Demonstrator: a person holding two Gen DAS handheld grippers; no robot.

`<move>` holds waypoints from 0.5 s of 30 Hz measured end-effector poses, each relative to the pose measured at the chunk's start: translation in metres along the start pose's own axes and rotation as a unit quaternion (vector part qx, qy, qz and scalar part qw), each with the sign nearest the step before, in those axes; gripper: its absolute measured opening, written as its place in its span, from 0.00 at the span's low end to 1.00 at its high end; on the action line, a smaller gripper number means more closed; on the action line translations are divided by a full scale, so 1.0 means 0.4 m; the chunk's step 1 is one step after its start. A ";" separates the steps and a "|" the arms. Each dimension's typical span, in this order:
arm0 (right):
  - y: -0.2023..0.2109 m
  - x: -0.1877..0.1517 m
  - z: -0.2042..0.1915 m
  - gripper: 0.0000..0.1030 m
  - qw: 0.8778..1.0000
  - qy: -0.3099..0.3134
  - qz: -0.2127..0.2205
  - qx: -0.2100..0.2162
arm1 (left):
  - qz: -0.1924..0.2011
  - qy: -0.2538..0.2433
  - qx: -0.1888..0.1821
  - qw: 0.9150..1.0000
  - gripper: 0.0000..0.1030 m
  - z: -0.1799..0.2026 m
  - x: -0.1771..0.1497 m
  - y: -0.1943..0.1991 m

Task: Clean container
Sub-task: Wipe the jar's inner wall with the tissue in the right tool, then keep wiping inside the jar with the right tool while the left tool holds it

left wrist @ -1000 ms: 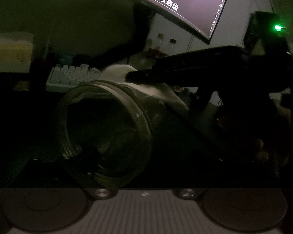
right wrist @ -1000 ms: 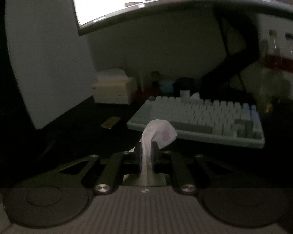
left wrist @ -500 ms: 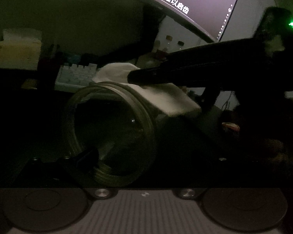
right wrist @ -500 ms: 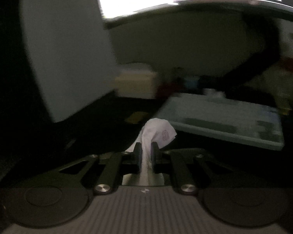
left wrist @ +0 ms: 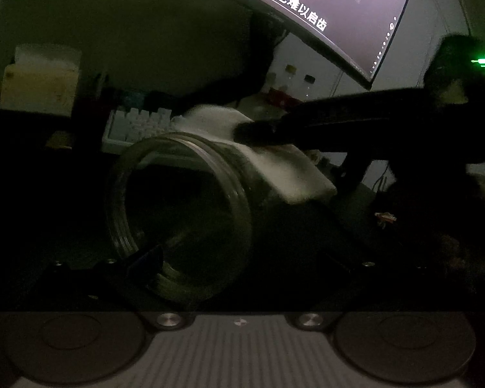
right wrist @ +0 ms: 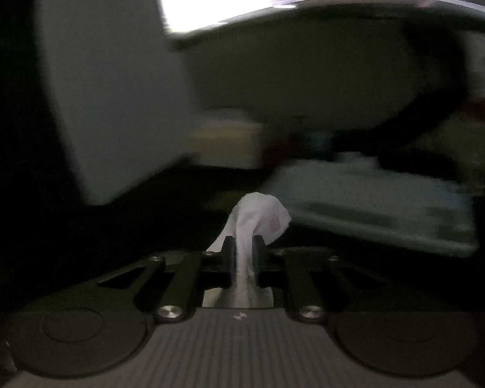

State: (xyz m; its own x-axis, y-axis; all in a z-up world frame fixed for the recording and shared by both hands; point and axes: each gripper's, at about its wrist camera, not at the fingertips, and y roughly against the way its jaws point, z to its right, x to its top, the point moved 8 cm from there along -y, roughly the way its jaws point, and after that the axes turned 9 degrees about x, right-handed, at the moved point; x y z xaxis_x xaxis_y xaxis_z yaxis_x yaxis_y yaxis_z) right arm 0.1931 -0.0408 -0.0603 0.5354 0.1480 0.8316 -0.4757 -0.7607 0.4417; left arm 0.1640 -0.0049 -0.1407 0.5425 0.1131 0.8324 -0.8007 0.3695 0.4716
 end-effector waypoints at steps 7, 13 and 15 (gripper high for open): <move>0.005 0.007 0.067 0.13 0.998 -0.016 0.005 -0.055 | 0.001 -0.002 -0.002 1.000 1.00 -0.002 -0.004 0.007; 0.005 -0.002 0.040 0.14 0.999 0.003 -0.002 -0.039 | 0.001 0.013 0.002 1.000 1.00 -0.006 -0.001 0.010; 0.006 -0.013 -0.017 0.14 1.000 0.019 -0.005 0.014 | 0.002 0.015 0.004 1.000 1.00 -0.008 0.000 0.010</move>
State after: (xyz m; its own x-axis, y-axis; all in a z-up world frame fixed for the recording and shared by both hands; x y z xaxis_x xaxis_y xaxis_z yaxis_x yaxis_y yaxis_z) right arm 0.1845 -0.0393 -0.0612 0.5128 0.1803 0.8394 -0.4493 -0.7767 0.4414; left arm 0.1615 -0.0004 -0.1396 0.5458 0.1420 0.8258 -0.8051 0.3618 0.4699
